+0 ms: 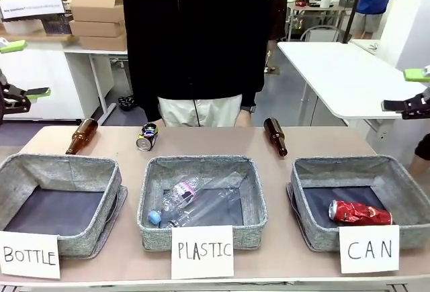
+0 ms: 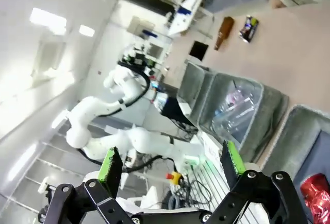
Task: Sort the can waste into the basket.
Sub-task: Pick up the can waste from the table and place it in the right Fabric basket.
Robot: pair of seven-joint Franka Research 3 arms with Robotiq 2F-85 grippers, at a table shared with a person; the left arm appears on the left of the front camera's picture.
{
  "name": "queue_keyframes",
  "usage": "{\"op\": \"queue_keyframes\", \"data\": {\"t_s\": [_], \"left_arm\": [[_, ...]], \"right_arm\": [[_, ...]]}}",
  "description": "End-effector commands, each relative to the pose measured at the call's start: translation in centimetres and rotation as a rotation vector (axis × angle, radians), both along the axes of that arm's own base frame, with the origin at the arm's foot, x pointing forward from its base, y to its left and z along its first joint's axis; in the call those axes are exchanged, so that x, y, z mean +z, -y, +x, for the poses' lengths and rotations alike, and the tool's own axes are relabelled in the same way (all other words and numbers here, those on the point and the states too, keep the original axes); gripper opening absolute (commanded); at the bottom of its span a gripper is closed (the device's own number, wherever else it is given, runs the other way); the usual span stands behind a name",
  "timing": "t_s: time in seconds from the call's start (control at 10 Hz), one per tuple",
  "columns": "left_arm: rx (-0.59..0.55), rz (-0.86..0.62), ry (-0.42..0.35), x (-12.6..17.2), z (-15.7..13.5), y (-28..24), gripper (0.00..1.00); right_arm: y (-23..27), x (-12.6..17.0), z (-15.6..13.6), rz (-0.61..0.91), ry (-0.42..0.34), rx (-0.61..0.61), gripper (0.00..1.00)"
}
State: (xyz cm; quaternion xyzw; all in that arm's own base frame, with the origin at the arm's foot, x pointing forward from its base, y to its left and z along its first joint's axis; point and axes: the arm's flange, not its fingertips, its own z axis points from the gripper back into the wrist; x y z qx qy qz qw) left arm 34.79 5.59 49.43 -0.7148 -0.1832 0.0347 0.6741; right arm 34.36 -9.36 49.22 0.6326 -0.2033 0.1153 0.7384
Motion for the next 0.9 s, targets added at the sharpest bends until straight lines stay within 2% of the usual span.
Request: {"op": "queue_keyframes", "data": {"t_s": [0.0, 0.8], "left_arm": [[-0.008, -0.007, 0.019, -0.08, -0.28, 0.08, 1.00], [-0.008, -0.007, 0.019, -0.08, -0.28, 0.08, 1.00]], "right_arm": [[-0.08, 0.76, -0.56, -0.064, 0.029, 0.018, 1.00], [-0.08, 0.76, -0.56, -0.064, 0.029, 0.018, 1.00]]}}
